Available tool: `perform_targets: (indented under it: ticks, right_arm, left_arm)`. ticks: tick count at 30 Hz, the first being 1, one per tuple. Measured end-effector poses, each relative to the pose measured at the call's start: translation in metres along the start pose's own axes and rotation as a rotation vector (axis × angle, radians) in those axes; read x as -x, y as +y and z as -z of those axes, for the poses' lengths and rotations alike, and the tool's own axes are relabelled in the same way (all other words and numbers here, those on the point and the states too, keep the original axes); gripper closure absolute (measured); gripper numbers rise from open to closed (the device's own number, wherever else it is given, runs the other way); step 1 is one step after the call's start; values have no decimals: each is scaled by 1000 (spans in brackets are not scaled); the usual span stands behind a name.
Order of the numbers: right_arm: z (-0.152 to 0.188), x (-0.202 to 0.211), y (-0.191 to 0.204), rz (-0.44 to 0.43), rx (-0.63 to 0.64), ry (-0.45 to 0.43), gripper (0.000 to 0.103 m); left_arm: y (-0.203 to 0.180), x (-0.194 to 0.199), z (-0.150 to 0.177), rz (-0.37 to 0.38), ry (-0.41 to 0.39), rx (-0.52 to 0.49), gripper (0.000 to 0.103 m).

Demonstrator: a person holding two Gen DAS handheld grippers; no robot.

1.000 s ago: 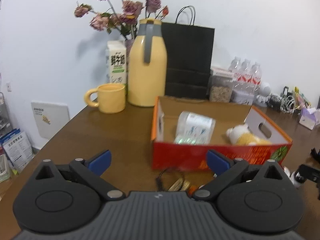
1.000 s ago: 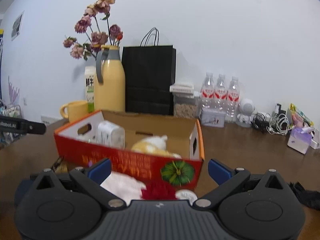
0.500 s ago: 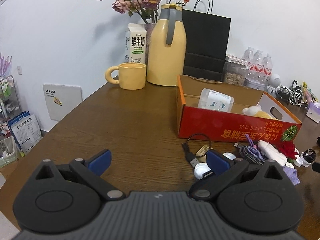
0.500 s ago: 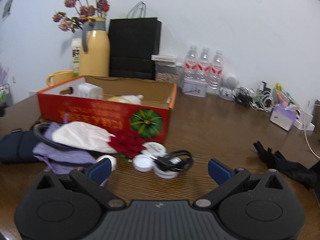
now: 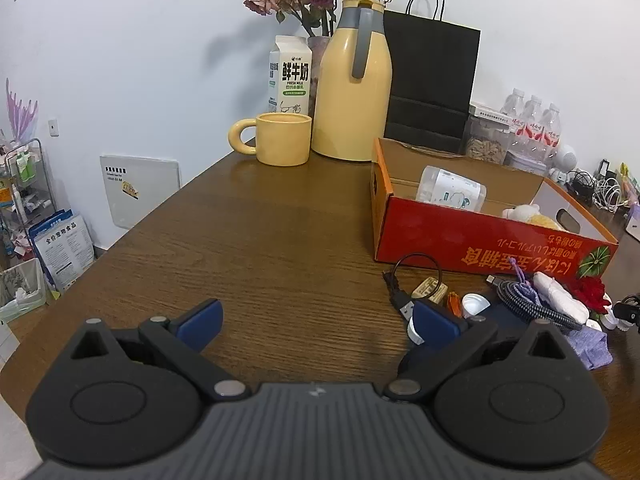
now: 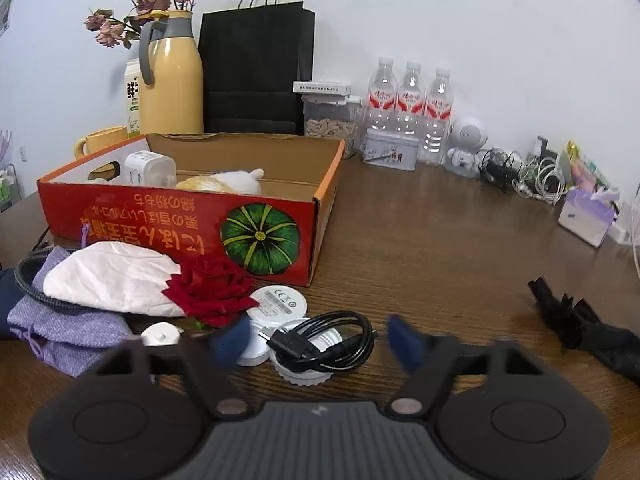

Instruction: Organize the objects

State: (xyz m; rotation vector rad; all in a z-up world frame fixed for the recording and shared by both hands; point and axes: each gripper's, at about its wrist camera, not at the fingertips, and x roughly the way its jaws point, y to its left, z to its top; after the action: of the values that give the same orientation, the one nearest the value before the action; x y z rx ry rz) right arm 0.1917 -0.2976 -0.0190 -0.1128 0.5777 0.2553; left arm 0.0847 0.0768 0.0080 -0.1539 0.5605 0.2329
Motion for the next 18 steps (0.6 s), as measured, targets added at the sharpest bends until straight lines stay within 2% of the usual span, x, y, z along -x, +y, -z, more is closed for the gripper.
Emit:
perform_targets:
  ticks: [9,18]
  right_arm:
    - [1,16,-2,-8,-26,-99,45]
    - [-1,28,21,-13,-58,-216,45]
  left_arm:
    - [-8,-8,-1,4,6,-12,0]
    - [-22,-35,-9,37,30,-29,0]
